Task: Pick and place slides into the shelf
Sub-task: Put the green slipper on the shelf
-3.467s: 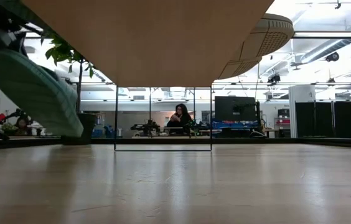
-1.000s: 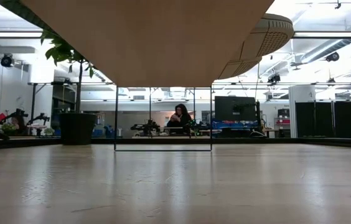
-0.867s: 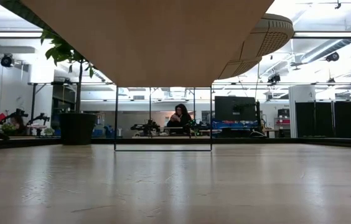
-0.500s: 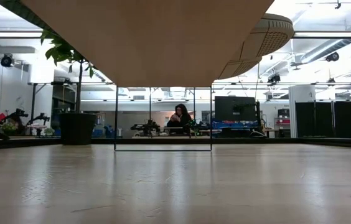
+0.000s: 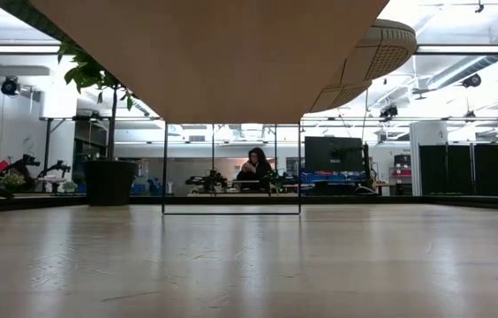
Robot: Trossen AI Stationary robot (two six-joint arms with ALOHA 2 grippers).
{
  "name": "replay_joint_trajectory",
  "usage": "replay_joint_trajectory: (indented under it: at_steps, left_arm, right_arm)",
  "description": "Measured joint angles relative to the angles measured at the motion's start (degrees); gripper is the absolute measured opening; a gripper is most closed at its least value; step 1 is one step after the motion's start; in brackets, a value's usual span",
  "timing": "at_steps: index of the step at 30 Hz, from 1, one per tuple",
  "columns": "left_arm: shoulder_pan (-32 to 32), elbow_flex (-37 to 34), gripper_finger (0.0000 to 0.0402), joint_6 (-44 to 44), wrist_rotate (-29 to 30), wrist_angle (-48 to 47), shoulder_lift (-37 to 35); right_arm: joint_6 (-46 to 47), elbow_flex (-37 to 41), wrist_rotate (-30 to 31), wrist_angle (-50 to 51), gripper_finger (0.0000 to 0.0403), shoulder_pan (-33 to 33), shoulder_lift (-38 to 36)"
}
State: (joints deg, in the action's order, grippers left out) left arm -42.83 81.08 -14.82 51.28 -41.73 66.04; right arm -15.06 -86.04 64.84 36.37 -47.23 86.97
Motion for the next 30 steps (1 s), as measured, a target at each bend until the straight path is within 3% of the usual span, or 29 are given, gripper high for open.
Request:
replay_joint_trajectory:
  at_steps: [6,14,25,30]
  left_arm:
    - [-1.2,-0.9,0.0,-5.9,-6.6,9.2,0.3]
    - [-2.3,-1.0,0.0,-10.3,-10.4,15.9,2.3]
    - [-2.4,-1.0,0.0,-14.7,-12.0,20.0,4.1]
    - [-2.4,-1.0,0.0,-14.8,-12.0,20.8,3.9]
  right_arm:
    - [-7.4,0.0,-13.7,-5.3,0.0205,-1.0,-0.5]
    - [-21.3,0.0,-11.0,-11.8,0.0205,-3.0,1.1]
    - [-33.1,0.0,-9.2,-18.5,0.0205,-2.6,0.5]
    - [-33.6,0.0,-10.1,-18.6,0.0206,-1.9,0.5]
